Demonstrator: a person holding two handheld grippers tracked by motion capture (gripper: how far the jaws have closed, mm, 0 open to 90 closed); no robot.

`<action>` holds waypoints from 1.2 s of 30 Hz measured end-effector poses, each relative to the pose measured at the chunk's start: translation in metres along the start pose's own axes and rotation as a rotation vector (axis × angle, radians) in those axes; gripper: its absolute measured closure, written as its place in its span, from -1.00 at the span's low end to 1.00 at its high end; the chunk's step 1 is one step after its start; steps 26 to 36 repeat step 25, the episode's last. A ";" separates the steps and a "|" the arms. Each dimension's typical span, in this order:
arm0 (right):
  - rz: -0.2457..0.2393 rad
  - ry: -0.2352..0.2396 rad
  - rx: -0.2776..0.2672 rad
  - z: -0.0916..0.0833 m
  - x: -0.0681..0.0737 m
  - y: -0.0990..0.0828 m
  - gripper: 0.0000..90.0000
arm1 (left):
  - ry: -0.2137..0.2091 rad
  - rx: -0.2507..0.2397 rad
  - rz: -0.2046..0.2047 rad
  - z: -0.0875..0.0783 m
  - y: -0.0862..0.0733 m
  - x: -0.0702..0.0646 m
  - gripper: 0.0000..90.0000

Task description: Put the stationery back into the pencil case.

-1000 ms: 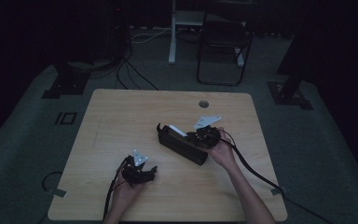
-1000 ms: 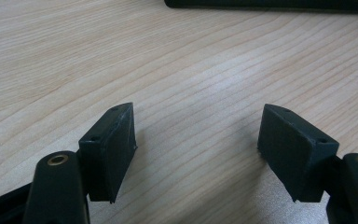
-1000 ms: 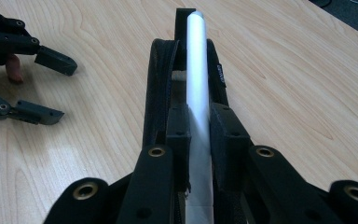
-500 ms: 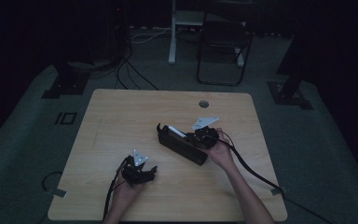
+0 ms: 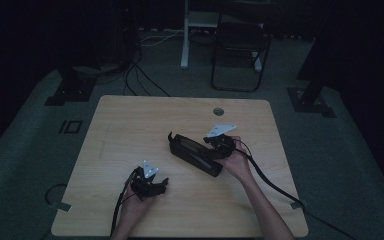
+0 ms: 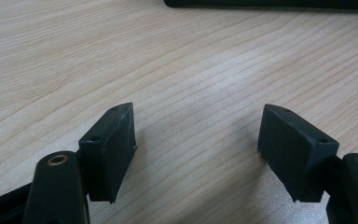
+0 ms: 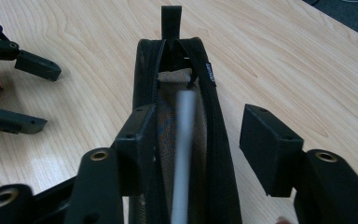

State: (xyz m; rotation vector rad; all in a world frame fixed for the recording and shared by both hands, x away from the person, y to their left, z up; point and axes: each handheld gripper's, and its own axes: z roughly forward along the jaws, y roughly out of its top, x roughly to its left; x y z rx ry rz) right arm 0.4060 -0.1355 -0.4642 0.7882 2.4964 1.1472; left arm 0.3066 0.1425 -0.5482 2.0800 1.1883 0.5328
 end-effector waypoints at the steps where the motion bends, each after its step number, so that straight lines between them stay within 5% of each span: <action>1: 0.003 -0.001 -0.001 0.000 0.000 0.000 -0.04 | -0.001 0.000 -0.001 0.000 0.000 0.000 -0.37; 22: -0.023 -0.043 -0.042 -0.037 0.013 0.004 -0.29 | -0.001 0.000 0.000 0.000 0.000 0.000 -0.37; 36: -0.024 -0.044 -0.045 -0.039 0.014 0.004 -0.29 | 0.000 -0.001 0.000 0.000 0.000 0.000 -0.37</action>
